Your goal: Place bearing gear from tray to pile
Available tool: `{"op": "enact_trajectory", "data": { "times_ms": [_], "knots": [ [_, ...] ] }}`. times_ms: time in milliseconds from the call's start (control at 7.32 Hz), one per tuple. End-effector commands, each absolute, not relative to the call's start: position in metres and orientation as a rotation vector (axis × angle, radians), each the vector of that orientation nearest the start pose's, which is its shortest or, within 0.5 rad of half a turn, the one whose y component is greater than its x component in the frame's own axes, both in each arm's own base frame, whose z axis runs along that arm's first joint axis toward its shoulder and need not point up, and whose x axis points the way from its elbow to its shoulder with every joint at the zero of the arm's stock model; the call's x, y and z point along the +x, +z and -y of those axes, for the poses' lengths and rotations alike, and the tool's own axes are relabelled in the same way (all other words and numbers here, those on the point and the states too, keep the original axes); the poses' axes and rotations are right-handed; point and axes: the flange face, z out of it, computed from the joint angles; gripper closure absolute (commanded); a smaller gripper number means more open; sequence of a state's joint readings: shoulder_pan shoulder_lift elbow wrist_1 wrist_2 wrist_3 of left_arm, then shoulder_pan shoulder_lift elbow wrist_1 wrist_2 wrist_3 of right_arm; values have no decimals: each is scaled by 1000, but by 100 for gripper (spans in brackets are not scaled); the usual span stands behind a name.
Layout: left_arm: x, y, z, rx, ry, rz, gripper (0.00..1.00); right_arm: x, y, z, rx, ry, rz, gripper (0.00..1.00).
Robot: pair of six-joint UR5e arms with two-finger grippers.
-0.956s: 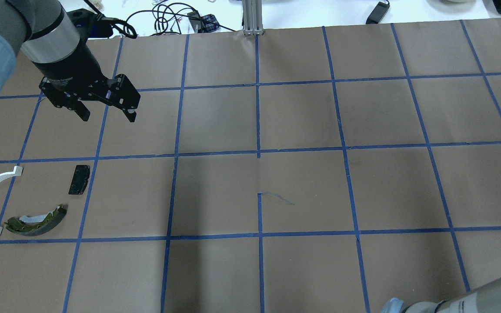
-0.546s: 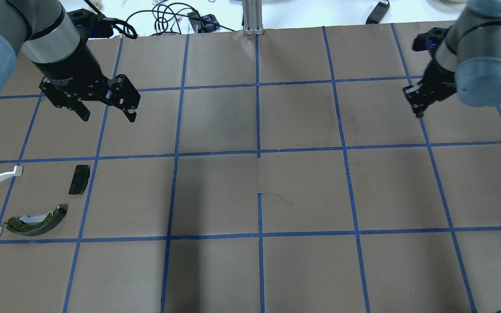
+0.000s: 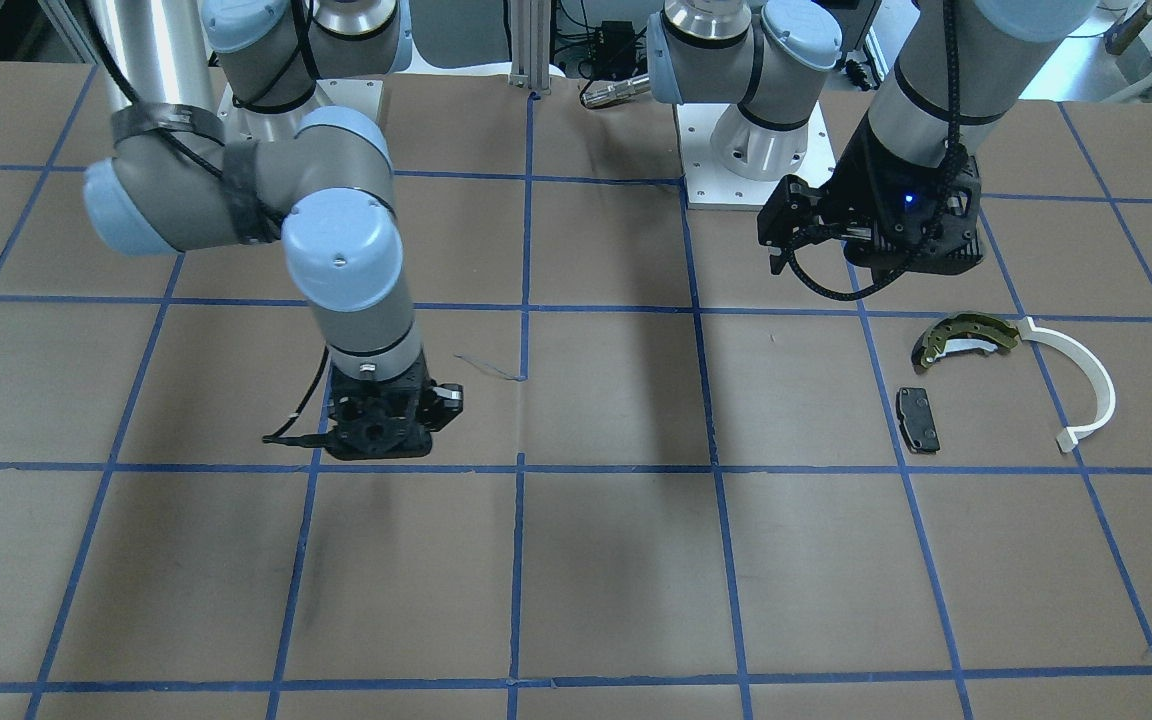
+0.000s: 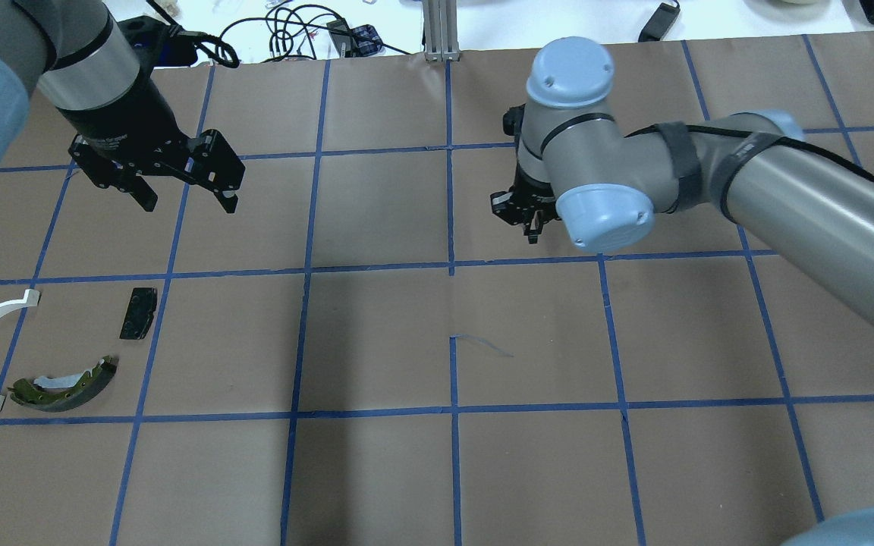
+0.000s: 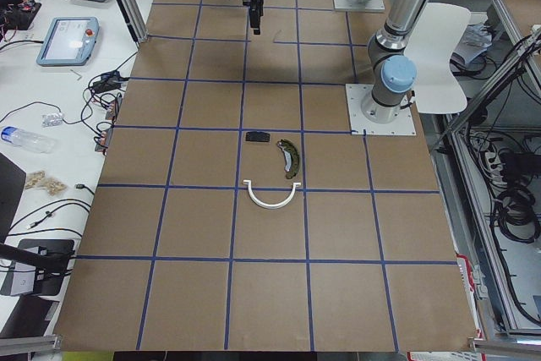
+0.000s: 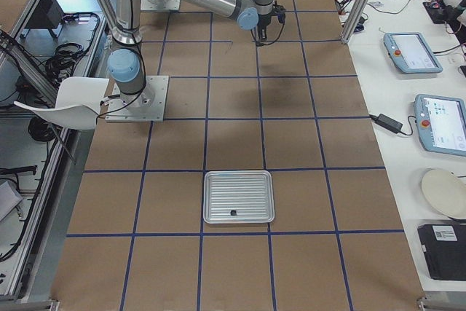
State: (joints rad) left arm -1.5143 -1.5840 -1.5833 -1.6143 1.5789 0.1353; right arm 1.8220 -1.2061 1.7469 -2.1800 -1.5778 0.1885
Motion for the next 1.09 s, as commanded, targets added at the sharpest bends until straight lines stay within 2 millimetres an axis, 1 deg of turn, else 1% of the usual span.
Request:
{"op": "enact_trajectory", "data": {
  "times_ms": [0, 137, 273, 410, 546, 683, 820, 956],
  "knots": [
    [-104, 467, 500, 126, 119, -3136, 0, 360, 234, 510, -79, -140, -3094, 100],
    [-103, 463, 503, 121, 133, -3135, 0, 378, 221, 510, -54, -191, -3065, 100],
    [-103, 462, 503, 121, 138, -3136, 0, 393, 216, 512, -14, -203, -3014, 100],
    [-99, 464, 503, 107, 131, -3135, 0, 403, 213, 509, -35, -198, -3011, 100],
    [-86, 463, 506, 69, 136, -3135, 0, 409, 204, 505, -39, -174, -3015, 87],
    [-79, 464, 505, 50, 149, -3129, 0, 411, 201, 501, 18, -171, -3016, 40],
    [-73, 461, 506, 53, 169, -3069, 0, 410, 200, 502, 47, -176, -3016, 0],
    [-71, 461, 505, 52, 172, -3047, 0, 394, 212, 517, 60, -190, -3025, 0]
  ]
}}
